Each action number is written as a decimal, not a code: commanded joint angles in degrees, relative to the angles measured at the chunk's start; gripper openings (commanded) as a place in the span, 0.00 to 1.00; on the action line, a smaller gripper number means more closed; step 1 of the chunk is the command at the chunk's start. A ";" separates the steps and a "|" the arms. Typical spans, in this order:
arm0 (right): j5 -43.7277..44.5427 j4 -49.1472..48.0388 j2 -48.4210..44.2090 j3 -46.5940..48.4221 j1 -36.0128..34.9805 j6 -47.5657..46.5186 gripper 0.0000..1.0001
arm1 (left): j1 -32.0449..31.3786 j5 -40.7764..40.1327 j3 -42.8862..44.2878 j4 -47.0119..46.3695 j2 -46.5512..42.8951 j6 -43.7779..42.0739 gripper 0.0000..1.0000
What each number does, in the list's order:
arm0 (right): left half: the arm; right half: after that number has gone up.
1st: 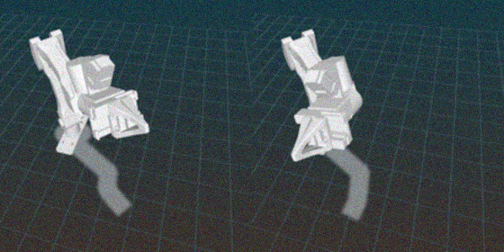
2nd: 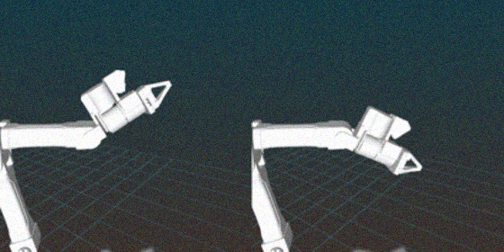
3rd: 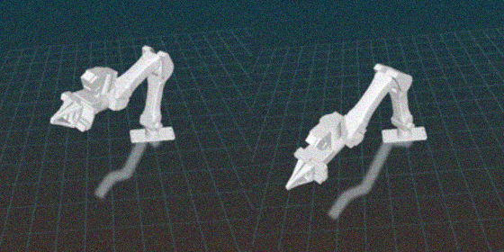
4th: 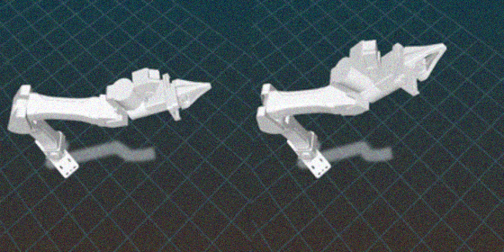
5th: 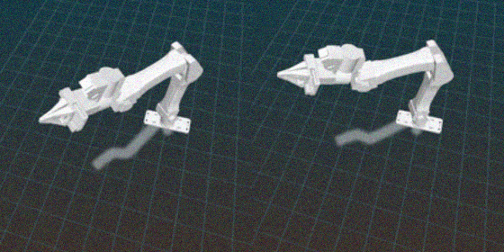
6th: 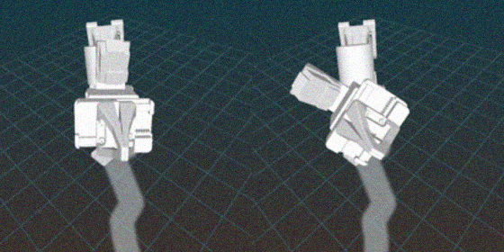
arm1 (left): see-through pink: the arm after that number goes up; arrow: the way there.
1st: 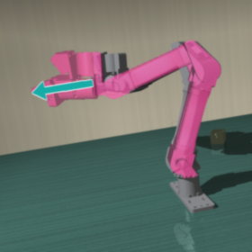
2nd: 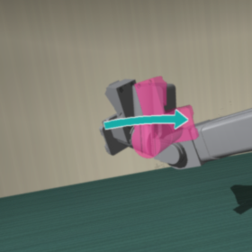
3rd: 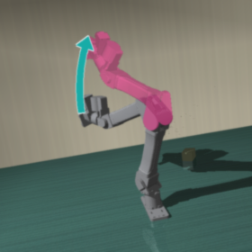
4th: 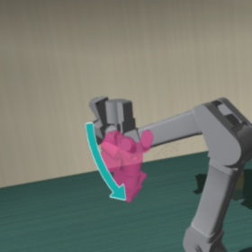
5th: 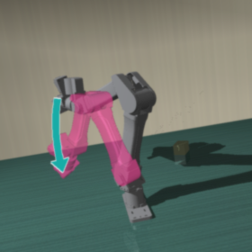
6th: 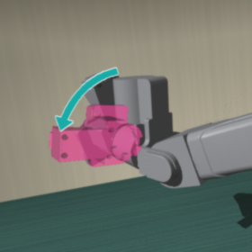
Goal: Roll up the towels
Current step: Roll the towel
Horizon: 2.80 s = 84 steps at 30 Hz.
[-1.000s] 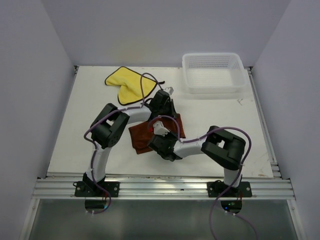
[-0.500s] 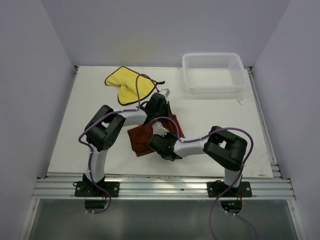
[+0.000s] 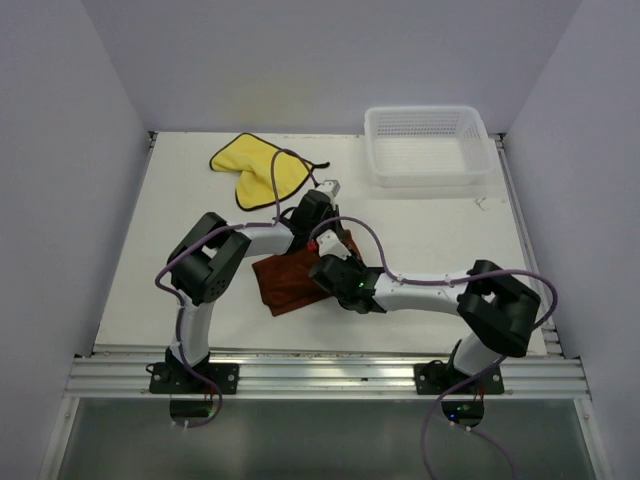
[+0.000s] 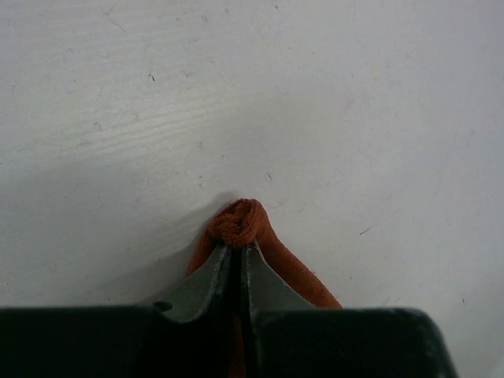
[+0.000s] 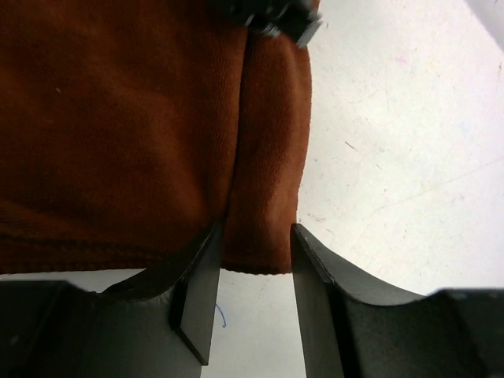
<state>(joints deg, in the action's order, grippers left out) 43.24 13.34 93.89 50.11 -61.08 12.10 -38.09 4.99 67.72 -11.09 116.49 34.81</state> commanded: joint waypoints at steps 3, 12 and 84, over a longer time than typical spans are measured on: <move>-3.78 1.94 -8.45 -0.54 1.14 3.63 0.45 | -0.06 -3.24 -0.75 -1.39 -1.35 -3.08 0.00; -19.74 -1.54 -20.22 -5.09 10.33 10.38 0.45 | -0.06 -3.50 -0.66 -1.13 -1.70 -3.69 0.00; -34.11 -13.52 -16.10 -17.15 24.60 15.94 0.00 | 1.43 -2.53 6.20 8.90 -2.31 0.52 0.24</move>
<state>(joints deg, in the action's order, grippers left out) 6.70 -2.79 79.35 31.86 -36.27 29.23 -37.80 4.29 75.26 0.05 115.61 34.04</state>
